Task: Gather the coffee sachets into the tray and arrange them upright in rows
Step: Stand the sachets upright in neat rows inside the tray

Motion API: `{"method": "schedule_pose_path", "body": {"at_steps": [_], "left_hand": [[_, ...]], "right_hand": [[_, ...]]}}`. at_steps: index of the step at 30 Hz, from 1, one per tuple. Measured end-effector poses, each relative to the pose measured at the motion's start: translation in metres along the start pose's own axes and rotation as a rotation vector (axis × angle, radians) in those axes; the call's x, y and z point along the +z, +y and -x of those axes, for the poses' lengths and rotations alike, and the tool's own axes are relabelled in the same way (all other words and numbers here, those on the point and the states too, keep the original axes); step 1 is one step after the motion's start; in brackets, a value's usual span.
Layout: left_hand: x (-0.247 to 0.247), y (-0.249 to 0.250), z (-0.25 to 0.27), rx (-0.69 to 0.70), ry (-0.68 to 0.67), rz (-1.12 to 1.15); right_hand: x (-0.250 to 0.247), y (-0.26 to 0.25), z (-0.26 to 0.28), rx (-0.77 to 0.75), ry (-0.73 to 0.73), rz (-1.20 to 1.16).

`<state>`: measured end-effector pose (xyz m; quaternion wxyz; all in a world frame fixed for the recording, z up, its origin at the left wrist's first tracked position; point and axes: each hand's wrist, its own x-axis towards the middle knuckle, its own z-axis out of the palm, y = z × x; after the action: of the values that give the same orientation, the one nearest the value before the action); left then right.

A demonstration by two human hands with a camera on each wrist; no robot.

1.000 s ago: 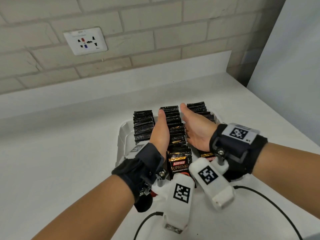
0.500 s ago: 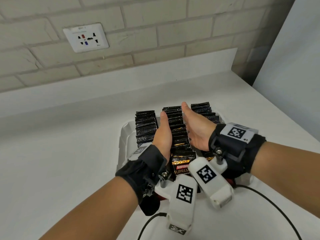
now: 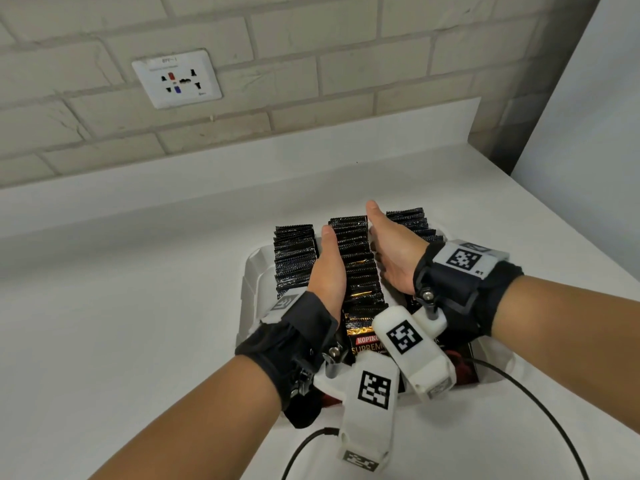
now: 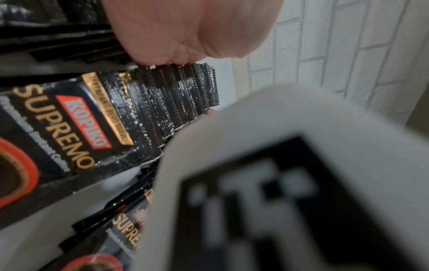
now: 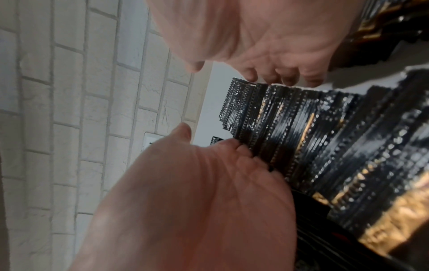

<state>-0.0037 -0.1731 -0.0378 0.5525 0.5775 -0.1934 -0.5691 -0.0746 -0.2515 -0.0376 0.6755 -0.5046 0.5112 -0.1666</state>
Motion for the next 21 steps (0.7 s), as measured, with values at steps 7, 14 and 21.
{"method": "schedule_pose_path", "body": {"at_steps": [7, 14, 21], "left_hand": [[0.0, 0.002, 0.001, 0.015, -0.019, 0.03], [-0.001, 0.001, 0.0, 0.022, -0.017, 0.013], [-0.001, 0.0, -0.001, 0.05, 0.019, -0.051]], "right_hand": [[0.005, -0.003, 0.008, -0.046, 0.037, 0.058], [0.008, -0.006, 0.014, -0.024, 0.016, -0.011], [0.008, -0.004, 0.015, -0.023, -0.036, -0.068]]}}
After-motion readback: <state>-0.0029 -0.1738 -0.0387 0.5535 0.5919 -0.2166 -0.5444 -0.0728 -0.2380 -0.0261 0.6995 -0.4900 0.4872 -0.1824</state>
